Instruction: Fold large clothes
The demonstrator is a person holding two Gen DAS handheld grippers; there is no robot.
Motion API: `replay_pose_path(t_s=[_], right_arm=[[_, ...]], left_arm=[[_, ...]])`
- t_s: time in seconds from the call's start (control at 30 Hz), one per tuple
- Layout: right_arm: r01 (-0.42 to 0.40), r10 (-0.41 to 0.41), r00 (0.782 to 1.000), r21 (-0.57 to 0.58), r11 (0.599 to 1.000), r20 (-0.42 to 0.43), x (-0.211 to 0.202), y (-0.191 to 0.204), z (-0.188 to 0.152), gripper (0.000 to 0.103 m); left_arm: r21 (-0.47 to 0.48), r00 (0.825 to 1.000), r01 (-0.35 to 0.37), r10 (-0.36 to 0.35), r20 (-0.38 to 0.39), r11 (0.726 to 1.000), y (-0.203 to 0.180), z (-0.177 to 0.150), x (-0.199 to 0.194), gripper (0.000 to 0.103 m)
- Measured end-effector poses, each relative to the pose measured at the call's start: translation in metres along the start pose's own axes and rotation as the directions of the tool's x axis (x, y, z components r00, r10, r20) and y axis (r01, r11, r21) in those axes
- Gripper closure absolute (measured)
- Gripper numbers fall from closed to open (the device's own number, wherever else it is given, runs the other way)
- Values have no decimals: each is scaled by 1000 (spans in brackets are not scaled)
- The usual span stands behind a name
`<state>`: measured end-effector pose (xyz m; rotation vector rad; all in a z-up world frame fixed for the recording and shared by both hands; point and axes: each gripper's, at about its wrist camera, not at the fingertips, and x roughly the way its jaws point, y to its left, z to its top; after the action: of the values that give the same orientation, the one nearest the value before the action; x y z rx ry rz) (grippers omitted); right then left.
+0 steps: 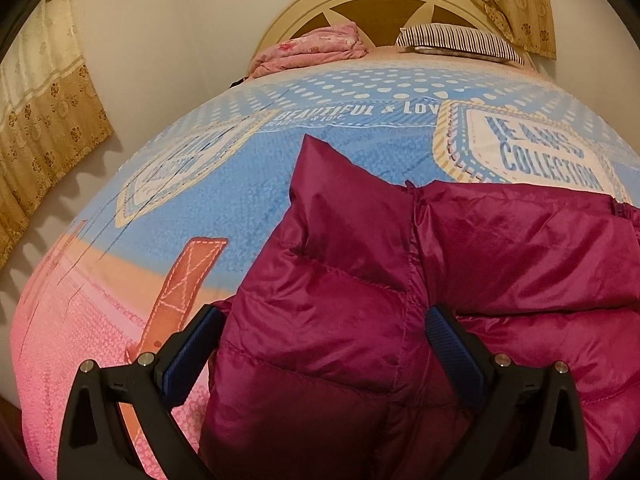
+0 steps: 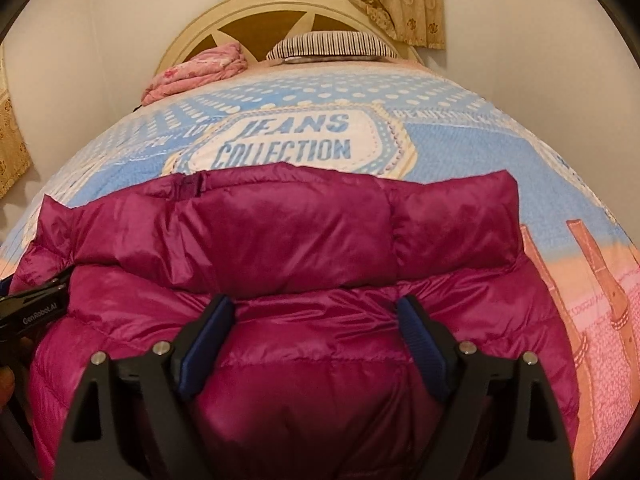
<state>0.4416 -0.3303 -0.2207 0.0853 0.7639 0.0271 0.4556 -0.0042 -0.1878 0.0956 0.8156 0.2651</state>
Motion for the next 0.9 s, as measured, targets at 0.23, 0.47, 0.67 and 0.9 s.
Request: replay_pose_path(t_s=[0.23, 0.47, 0.67, 0.9], right_arm=[[6, -7, 1000, -5, 1000, -20, 6, 2, 1, 15], [20, -20, 999, -18, 1000, -38, 10, 3, 1, 14], [28, -29, 998, -27, 999, -52, 14, 5, 1, 12], [34, -36, 997, -36, 999, -62, 16, 6, 0, 12]], left_arm=[[3, 1000, 1, -1, -17, 1000, -1, 0, 3, 1], [5, 1000, 3, -3, -26, 1000, -1, 0, 5, 1], [5, 1000, 2, -2, -25, 1000, -1, 0, 5, 1], [6, 1000, 1, -1, -26, 1000, -1, 0, 6, 1]])
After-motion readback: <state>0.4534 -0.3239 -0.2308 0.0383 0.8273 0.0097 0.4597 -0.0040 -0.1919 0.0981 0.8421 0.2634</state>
